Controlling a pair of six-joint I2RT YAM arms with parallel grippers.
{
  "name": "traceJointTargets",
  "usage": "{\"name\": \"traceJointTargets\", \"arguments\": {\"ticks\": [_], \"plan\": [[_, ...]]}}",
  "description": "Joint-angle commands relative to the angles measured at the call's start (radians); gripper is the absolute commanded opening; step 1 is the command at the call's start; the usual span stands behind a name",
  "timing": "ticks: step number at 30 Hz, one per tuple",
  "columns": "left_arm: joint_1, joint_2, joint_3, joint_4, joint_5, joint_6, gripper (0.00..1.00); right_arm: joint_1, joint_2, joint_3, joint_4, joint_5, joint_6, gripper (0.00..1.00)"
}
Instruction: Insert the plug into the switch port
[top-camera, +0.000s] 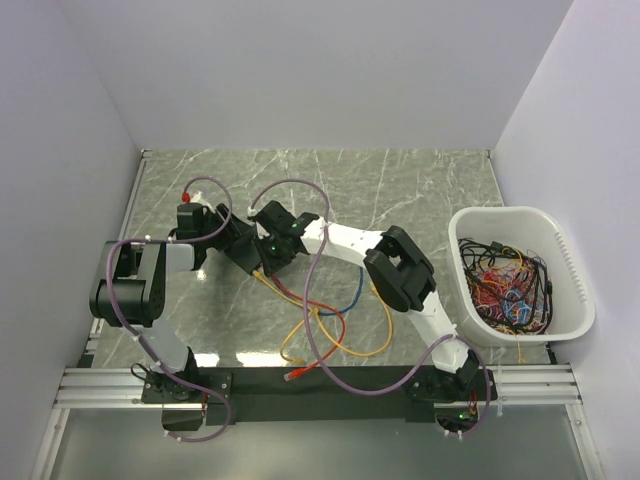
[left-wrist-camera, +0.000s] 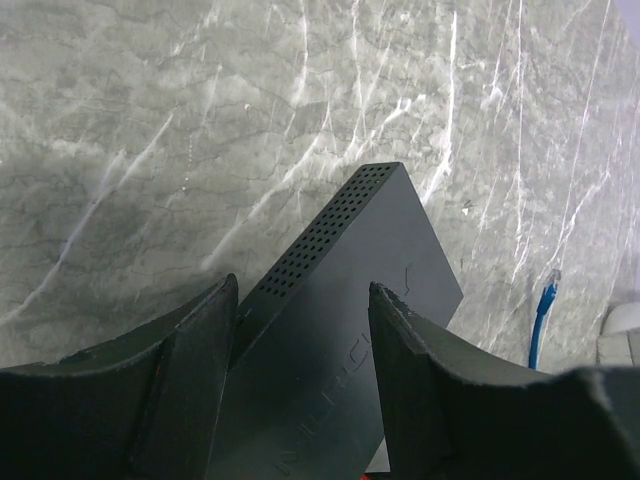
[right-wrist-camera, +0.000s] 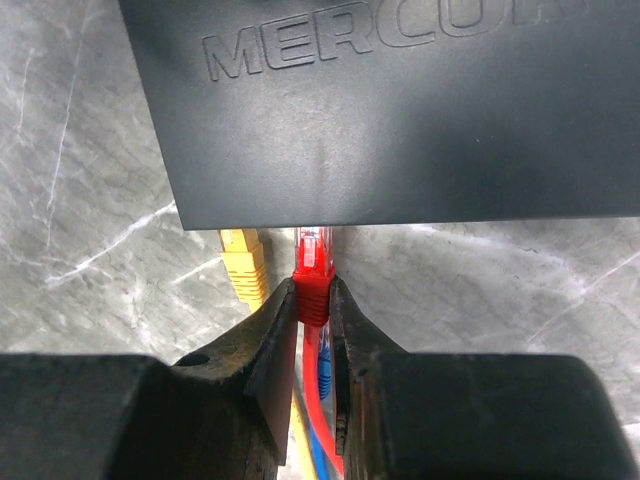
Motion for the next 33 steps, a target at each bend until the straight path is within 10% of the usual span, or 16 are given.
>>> {"name": "traceJointTargets", "arguments": {"ticks": [1, 26, 33], "plan": [[-0.067, 0.026, -0.046, -0.106, 0.119, -0.013, 0.60, -0.016, -0.050, -0.031, 0.302, 0.085, -0.075, 0.00], [-0.127, 0.078, -0.093, -0.025, 0.180, -0.048, 0.60, -0.025, -0.095, -0.189, 0.650, 0.231, -0.171, 0.00], [-0.132, 0.100, -0.136, 0.030, 0.220, -0.069, 0.60, -0.073, 0.022, 0.017, 0.448, 0.173, -0.048, 0.00]]}}
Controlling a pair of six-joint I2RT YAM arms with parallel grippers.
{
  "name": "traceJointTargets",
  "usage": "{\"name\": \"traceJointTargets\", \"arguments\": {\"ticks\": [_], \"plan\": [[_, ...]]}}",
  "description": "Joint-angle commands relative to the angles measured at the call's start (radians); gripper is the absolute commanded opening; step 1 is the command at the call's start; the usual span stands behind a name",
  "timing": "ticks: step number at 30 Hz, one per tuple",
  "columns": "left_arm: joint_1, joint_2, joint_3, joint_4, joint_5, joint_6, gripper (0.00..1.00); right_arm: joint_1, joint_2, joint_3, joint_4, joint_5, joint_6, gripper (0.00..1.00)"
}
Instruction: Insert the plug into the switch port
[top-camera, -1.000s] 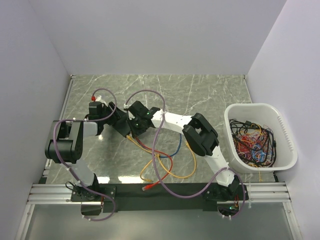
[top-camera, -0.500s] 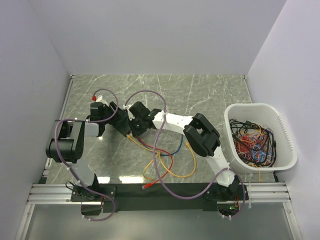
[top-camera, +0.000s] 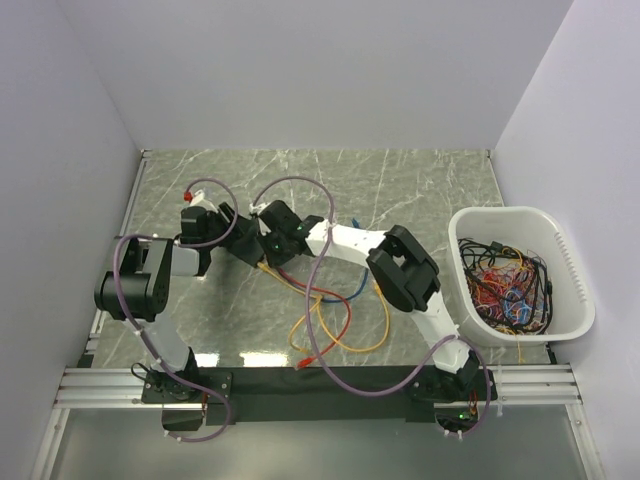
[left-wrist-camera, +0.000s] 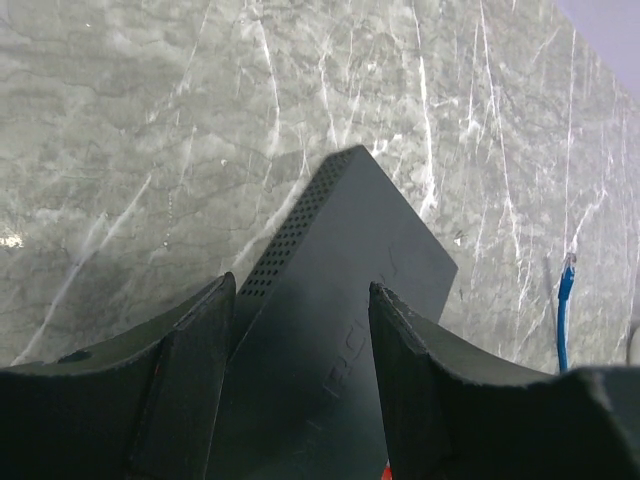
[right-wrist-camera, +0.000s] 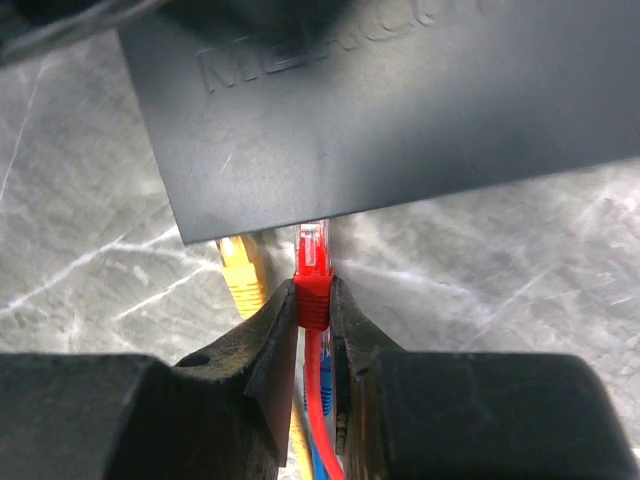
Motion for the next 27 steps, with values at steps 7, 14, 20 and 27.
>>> {"name": "traceJointTargets", "arguments": {"ticks": [7, 14, 20, 27], "plan": [[-0.098, 0.070, -0.088, -0.179, 0.285, -0.095, 0.59, -0.107, 0.067, 0.133, 0.257, 0.002, 0.119, 0.00], [-0.100, 0.116, -0.030, -0.185, 0.302, -0.096, 0.59, -0.066, 0.086, 0.202, 0.196, -0.086, -0.077, 0.00], [-0.104, 0.143, -0.009, -0.184, 0.307, -0.095, 0.59, -0.026, 0.073, 0.188, 0.185, -0.078, -0.213, 0.00], [-0.106, 0.169, 0.011, -0.173, 0.325, -0.102, 0.58, -0.023, 0.064, 0.182, 0.207, -0.147, -0.233, 0.00]]}}
